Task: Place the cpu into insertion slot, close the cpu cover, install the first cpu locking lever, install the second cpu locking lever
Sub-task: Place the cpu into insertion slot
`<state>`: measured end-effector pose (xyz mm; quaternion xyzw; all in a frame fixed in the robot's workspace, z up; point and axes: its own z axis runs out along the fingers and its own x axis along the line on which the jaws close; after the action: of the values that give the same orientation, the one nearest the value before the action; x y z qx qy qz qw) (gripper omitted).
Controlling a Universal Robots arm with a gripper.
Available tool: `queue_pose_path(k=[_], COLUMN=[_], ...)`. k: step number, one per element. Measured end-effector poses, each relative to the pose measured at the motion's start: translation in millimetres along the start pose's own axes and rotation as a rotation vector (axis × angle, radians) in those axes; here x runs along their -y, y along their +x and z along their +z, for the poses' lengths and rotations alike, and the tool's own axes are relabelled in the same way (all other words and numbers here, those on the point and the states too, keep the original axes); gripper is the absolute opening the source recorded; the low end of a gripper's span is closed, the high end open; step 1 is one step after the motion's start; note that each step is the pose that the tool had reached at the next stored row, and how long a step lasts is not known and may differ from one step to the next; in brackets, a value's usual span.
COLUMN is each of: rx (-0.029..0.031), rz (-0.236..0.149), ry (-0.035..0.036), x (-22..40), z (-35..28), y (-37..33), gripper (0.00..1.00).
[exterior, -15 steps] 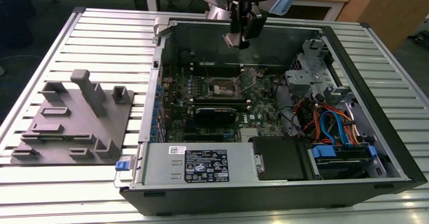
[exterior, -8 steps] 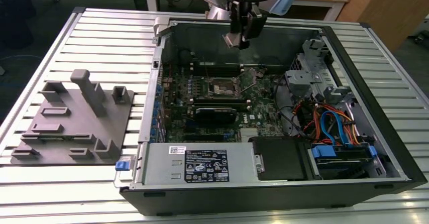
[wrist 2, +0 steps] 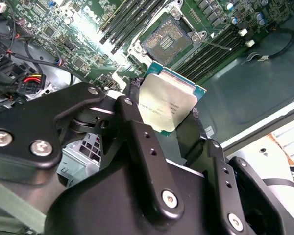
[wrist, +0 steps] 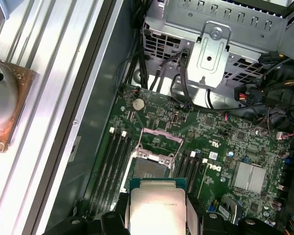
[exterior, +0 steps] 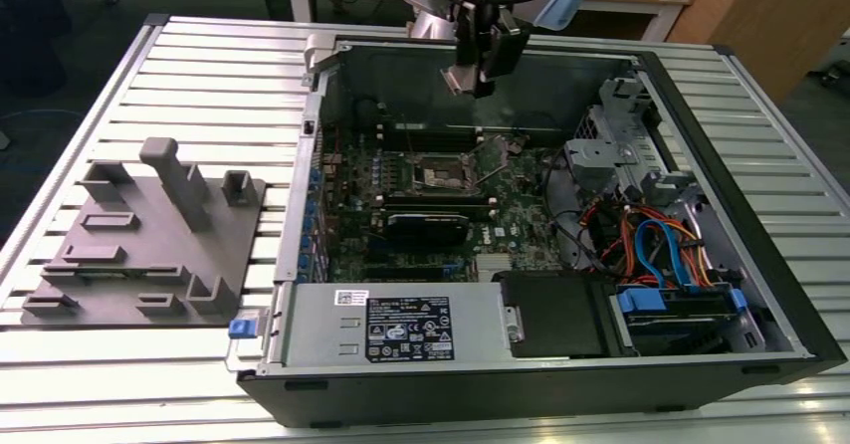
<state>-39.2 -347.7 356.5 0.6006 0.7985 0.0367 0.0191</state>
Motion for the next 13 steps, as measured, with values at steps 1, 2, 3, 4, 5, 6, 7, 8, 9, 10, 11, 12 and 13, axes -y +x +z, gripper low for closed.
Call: queue_pose_path(k=[1,2,3,4,5,6,7,8,9,10,11,12,13], rx=[-0.0001,-0.0002,-0.0004,-0.0005,-0.0006,-0.0007,-0.0007,-0.0009,-0.0010,-0.0011,-0.0012,-0.0013,-0.0012], rz=[-0.001,-0.003,-0.004,-0.005,-0.007,-0.008,-0.009,-0.011,-0.012,-0.013,-0.015,-0.016,-0.014], ry=[0.0000,0.0000,0.0001,0.0001,0.0001,0.0001,0.0002,0.0002,0.0002,0.0002,0.0002,0.0002,0.0002], x=[0.0,0.0,0.0,0.0,0.0,0.0,0.0,0.0,0.0,0.0,0.0,0.0,0.0], z=[0.0,0.0,0.0,0.0,0.0,0.0,0.0,0.0,0.0,0.0,0.0,0.0,0.0], y=[0.0,0.0,0.0,0.0,0.0,0.0,0.0,0.0,0.0,0.0,0.0,0.0,0.0], gripper=[0.54,0.54,0.54,0.54,0.54,0.54,0.54,0.54,0.54,0.54,0.54,0.54,0.54])
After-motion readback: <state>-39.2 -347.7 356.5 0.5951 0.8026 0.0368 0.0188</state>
